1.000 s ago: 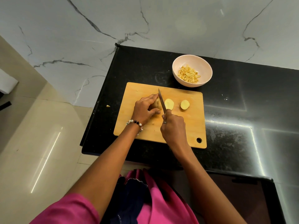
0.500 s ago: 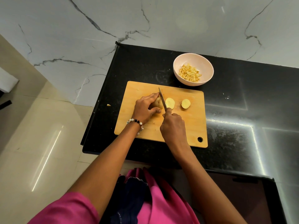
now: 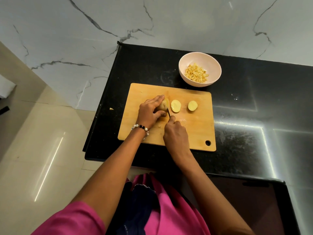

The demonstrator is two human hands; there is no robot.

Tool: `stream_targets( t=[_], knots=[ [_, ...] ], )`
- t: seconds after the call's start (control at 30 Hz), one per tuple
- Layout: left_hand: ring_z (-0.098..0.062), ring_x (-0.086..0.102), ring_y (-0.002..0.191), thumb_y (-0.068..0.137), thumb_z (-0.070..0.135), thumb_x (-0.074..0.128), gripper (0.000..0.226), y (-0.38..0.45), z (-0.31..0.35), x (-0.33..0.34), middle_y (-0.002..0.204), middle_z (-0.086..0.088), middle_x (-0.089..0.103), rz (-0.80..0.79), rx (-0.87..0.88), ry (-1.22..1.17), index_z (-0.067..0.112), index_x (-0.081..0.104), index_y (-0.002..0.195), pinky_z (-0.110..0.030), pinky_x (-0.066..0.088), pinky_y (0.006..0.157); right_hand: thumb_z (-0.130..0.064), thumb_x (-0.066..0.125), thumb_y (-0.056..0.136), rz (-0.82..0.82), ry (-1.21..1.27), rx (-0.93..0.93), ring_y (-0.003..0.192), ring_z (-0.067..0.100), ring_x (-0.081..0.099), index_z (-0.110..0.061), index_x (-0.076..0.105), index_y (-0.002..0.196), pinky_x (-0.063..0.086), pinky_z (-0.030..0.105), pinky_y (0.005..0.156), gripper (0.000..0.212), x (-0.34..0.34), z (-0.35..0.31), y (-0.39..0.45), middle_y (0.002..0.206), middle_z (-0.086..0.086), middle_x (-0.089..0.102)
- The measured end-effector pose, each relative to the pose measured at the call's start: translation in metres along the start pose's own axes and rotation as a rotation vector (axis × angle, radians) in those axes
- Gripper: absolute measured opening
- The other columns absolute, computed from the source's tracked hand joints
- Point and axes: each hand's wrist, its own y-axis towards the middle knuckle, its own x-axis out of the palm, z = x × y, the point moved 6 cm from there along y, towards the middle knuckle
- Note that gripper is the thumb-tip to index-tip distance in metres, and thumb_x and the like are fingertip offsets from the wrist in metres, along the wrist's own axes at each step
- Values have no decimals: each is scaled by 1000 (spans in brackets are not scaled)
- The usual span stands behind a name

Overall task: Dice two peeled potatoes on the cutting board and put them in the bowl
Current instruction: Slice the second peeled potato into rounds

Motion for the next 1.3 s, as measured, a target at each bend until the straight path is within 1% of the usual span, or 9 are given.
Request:
stream_targets(
  t=[0.23,0.47,0.6,0.7,0.83,0.93,1.03,1.1,1.3],
  knots=[
    [-22,51,123,72,12,78,62,0,1,-1,133,-9,55,-11,-29,-14,11,55,130,-15,29,101,2,27,96,22,88,-26,86,41,59,6,44,124,37,38,64,33,6,-2,13,102,24,58],
    [-19,46,128,74,18,78,65,1,-1,1,137,-8,52,-37,-54,-29,12,51,133,-22,32,106,-4,30,97,-65,30,53,95,38,58,1,29,141,43,40,74,44,22,24,-8,112,20,57],
    [-18,44,130,77,16,75,64,1,-2,1,139,-6,51,-43,-62,-43,12,49,135,-16,27,105,-12,42,97,-31,336,127,89,39,58,-3,55,114,39,36,67,24,14,39,7,98,21,64],
    [-16,42,132,80,14,73,63,0,-3,0,141,-5,48,-59,-52,-62,12,47,137,-13,24,105,-14,47,96,56,602,201,74,37,59,-4,61,86,40,38,60,20,9,51,5,78,16,66],
    [-16,41,133,83,13,70,62,-2,-5,0,142,-5,47,-60,-44,-78,14,44,139,-16,26,105,-21,49,97,75,765,250,58,36,57,-6,65,88,47,50,50,24,5,48,4,64,13,63],
    [-17,46,126,80,16,73,63,-3,-9,-2,137,-6,52,-15,-58,-109,13,47,138,-19,34,102,-15,48,97,114,696,149,56,31,53,-4,66,103,38,42,50,22,-9,36,7,66,15,64],
    [-16,49,122,78,16,75,61,-3,-10,-2,133,-6,55,11,-53,-141,13,51,135,-17,37,98,-12,48,97,120,519,56,70,32,59,-2,61,116,26,28,55,26,-18,25,7,82,18,69],
    [-15,49,120,77,17,75,61,-3,-11,-2,132,-5,55,21,-56,-147,14,52,134,-17,38,96,-8,47,96,94,423,36,82,35,61,-2,56,125,28,28,59,31,-18,22,8,94,18,69],
    [-8,45,112,77,19,76,60,-3,-12,-1,127,-6,54,62,-38,-146,13,53,132,-15,41,92,-4,40,94,50,195,24,86,37,60,0,44,133,42,37,65,39,-11,12,10,100,20,64]
  ],
)
